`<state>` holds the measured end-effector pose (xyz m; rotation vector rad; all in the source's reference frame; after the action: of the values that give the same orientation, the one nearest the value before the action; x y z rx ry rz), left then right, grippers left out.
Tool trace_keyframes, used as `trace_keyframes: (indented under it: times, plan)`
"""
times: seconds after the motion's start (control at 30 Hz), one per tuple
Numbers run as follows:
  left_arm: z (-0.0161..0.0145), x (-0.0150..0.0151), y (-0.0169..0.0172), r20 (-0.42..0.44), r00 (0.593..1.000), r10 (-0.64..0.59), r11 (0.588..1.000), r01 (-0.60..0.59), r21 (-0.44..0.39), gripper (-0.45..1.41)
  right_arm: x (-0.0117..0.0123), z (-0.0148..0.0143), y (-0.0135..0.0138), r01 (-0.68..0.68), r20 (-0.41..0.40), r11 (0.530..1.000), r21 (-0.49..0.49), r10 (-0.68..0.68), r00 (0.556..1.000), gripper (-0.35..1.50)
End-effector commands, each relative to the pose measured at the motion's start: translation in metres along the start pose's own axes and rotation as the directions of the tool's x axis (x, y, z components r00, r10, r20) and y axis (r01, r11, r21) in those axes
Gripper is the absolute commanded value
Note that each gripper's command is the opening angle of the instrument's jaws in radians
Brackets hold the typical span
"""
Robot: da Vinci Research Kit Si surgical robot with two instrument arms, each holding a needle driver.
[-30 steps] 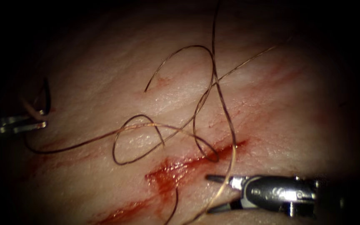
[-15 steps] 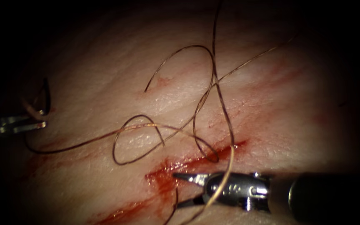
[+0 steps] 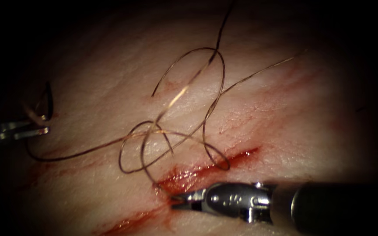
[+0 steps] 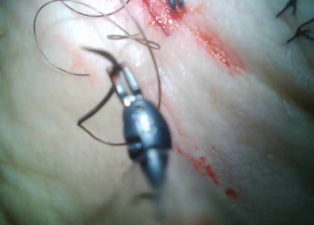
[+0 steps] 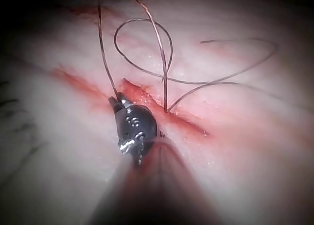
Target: Wound Closure
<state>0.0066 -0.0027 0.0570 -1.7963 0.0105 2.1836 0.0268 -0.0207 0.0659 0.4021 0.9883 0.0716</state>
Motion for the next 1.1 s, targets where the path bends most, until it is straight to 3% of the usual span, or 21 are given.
trace_keyframes:
  times: [0.03,0.23,0.37,0.53,0.6,0.7,0.73,0.9,1.1]
  plan:
    - [0.0006,-0.0007,0.0004,-0.001,1.0,-0.002,1.0,0.002,-0.001,-0.45,-0.0001,0.0004,-0.0012,0.0,-0.002,1.0,0.009,0.0,1.0,-0.35]
    - [0.0006,-0.0007,0.0003,-0.001,1.0,-0.002,1.0,0.002,-0.001,-0.45,0.0001,-0.002,-0.0053,0.027,0.005,0.999,0.029,-0.027,1.0,-0.35]
    - [0.0006,-0.0007,0.0003,-0.001,1.0,-0.002,1.0,0.002,-0.001,-0.45,0.0006,-0.0056,-0.0108,0.024,0.002,0.998,0.054,-0.024,1.0,-0.35]
    - [0.0006,-0.0007,0.0003,-0.001,1.0,-0.002,1.0,0.002,-0.001,-0.45,0.0011,-0.0087,-0.0147,0.018,0.0,0.998,0.065,-0.018,1.0,-0.35]
    - [0.0007,-0.0007,0.0004,0.0,1.0,-0.002,1.0,0.002,0.0,-0.45,0.0018,-0.0117,-0.0179,0.011,0.015,0.997,0.081,-0.013,1.0,-0.35]
    - [0.0007,-0.0007,0.0004,0.0,1.0,-0.002,1.0,0.002,0.0,-0.45,0.0024,-0.0133,-0.0193,0.007,0.024,0.996,0.094,-0.009,1.0,-0.35]
    - [0.0007,-0.0007,0.0004,0.0,1.0,-0.002,1.0,0.002,0.0,-0.45,0.0033,-0.0155,-0.021,0.001,0.028,0.994,0.111,-0.004,1.0,-0.35]
    - [0.0007,-0.0007,0.0004,0.0,1.0,-0.002,1.0,0.002,0.0,-0.45,0.0047,-0.0191,-0.0237,-0.01,0.065,0.989,0.145,0.001,0.998,-0.35]
    - [0.0007,-0.0007,0.0004,0.0,1.0,-0.002,1.0,0.002,0.0,-0.45,0.0048,-0.0229,-0.0265,-0.018,0.105,0.984,0.177,0.0,0.995,-0.35]
